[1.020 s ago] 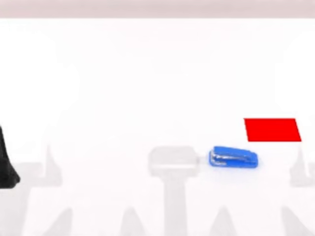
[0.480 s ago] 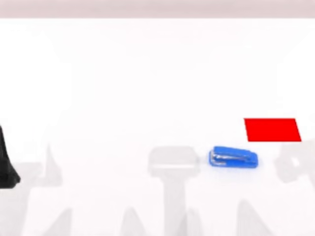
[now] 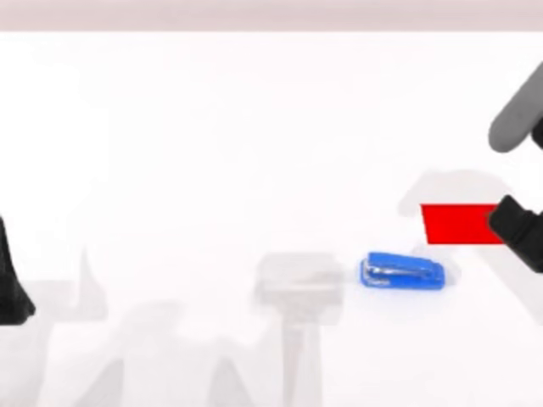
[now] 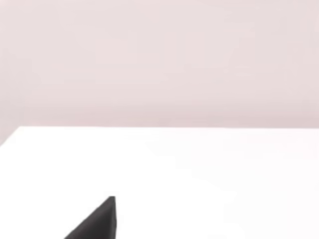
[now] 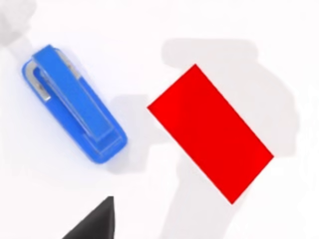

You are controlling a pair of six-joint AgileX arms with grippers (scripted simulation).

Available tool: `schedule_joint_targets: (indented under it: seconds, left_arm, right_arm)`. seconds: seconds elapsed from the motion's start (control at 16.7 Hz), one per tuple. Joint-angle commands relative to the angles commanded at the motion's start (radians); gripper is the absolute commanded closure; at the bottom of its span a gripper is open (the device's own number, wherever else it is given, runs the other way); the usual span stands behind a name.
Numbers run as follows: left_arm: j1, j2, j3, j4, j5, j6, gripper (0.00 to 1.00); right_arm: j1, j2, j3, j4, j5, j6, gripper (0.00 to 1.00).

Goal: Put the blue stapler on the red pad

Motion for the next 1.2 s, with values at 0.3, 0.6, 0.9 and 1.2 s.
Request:
schedule_joint_targets:
  seconds: [0.3,0.6,0.9,1.2]
  left_arm:
    - [0.000,0.000,0.000,0.000,0.000,0.000,0.00]
    - [0.000,0.000,0.000,0.000,0.000,0.000,0.00]
    - [0.000,0.000,0.000,0.000,0.000,0.000,0.00]
    - [0.000,0.000,0.000,0.000,0.000,0.000,0.00]
  right_arm:
    - [0.131,0.436,0.363,-0.276,-0.001,-0.200,0.00]
    - [0.218,0.730,0.618,-0.450,-0.003,-0.333,0.00]
    - [0.241,0.804,0.690,-0.495,-0.003,-0.370,0.00]
    - [0.238,0.807,0.673,-0.477,-0.003,-0.369,0.00]
